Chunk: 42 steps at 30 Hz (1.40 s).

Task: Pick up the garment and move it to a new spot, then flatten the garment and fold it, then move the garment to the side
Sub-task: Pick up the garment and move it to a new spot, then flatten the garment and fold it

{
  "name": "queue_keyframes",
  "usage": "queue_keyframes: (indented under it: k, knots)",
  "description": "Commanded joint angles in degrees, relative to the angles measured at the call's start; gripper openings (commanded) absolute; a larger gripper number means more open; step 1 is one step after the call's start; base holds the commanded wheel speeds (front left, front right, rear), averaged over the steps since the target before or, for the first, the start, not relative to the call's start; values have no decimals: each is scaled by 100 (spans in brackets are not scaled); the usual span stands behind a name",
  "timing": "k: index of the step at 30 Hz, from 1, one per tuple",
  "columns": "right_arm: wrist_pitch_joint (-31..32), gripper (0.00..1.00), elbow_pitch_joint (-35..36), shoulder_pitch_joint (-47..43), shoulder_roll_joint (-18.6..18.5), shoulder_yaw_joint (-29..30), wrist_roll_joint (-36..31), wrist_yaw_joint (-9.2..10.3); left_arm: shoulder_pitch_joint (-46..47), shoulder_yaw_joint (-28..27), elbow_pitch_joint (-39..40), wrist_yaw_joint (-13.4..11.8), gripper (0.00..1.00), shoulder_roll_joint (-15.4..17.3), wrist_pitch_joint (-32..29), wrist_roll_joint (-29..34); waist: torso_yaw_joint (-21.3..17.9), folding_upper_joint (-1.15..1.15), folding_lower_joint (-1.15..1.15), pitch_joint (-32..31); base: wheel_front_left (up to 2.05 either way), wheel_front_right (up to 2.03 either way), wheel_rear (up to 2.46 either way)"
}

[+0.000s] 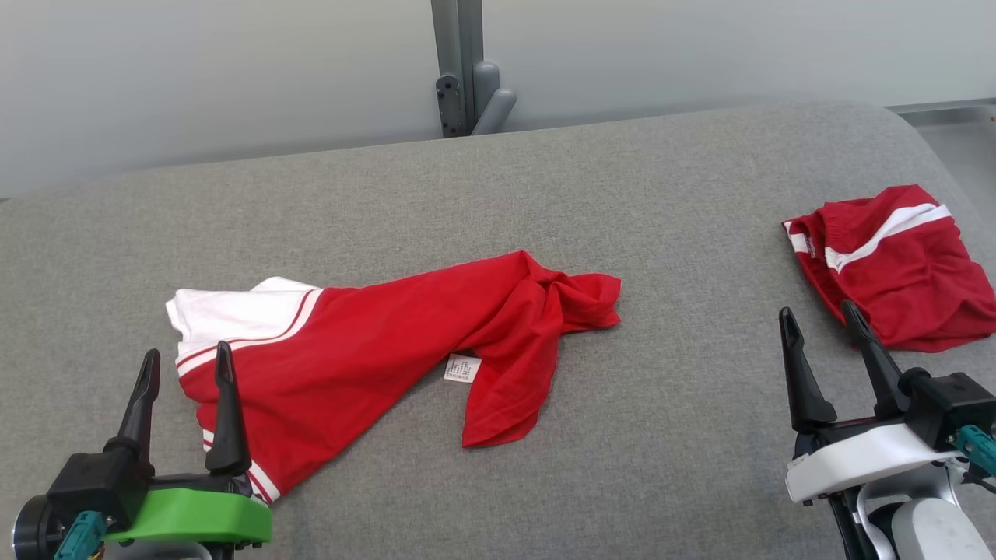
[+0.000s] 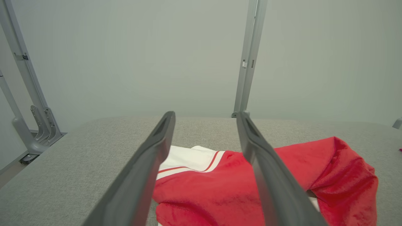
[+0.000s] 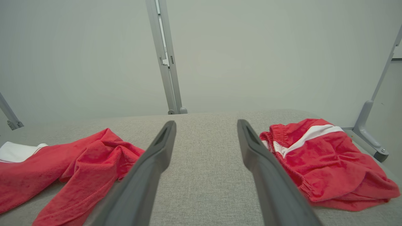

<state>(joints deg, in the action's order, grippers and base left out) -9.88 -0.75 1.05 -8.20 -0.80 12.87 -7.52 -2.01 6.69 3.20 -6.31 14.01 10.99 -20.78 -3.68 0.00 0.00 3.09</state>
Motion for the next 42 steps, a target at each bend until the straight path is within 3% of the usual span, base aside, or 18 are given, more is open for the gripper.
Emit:
queue_keyframes:
  k: [1, 31, 35, 42]
  knots:
    - [21, 100, 47, -80, 0, 22, -50, 7, -89, 0, 29, -23, 100, 29, -19, 8, 30, 0, 0, -51, 0, 0, 0]
    - [120, 100, 258, -140, 125, 100, -22, 7, 9, 6, 105, -174, 100, 157, -158, -54, 68, 0, 0, 52, 0, 0, 0]
    - [110, 100, 308, -17, 148, -13, -11, 6, 125, -124, 115, -266, 100, 189, -280, -150, -44, 0, 0, 260, 0, 0, 0]
    - [-10, 100, 310, 245, 129, -164, 29, 7, 806, -289, -475, -51, 100, 377, -890, -603, -266, 0, 0, 960, 0, 0, 0]
